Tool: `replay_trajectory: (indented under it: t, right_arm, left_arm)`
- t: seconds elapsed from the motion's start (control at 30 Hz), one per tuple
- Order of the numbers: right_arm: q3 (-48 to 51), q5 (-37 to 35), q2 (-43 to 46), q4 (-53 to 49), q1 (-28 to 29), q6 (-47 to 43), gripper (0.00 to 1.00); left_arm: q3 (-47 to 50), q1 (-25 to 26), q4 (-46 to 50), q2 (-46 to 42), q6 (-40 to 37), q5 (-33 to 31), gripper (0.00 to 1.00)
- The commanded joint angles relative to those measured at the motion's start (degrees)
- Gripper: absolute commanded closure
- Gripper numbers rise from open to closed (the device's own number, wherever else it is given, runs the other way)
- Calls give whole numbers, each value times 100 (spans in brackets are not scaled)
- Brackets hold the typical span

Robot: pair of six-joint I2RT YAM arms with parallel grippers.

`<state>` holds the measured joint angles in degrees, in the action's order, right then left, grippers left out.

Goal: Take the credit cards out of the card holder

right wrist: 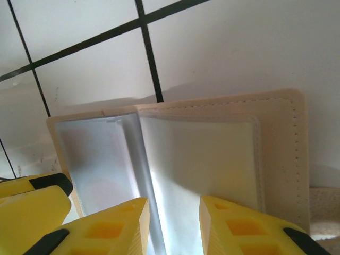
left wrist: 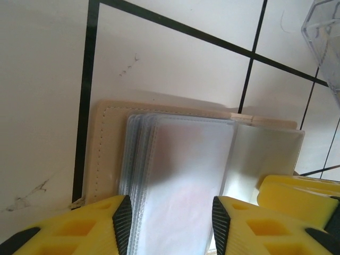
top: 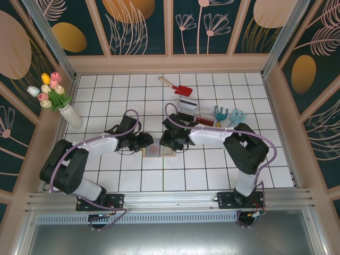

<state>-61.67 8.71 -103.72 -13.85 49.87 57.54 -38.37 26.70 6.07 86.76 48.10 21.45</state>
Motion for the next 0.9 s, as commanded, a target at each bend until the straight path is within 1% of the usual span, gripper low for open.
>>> replay_trajectory:
  t: [0.0, 0.3, 0.43, 0.57, 0.87]
  right_arm:
    - [141, 232, -123, -27, -115, -21, 68]
    - [80, 541, -270, -17, -179, -155, 69]
    - [99, 641, -330, 31, -188, -155, 69]
    - [78, 670, -346, 18, -197, -164, 69]
    - [112, 711, -359, 49, -214, -164, 70]
  left_arm:
    - [-81, 39, 19, 195, -155, 131, 57]
    - [-153, 61, -97, 144, -213, 493, 67]
    - [-153, 63, -110, 97, -213, 570, 69]
    - [-127, 66, -218, 89, -188, 717, 71]
    - [-162, 61, -29, -18, -291, 560, 69]
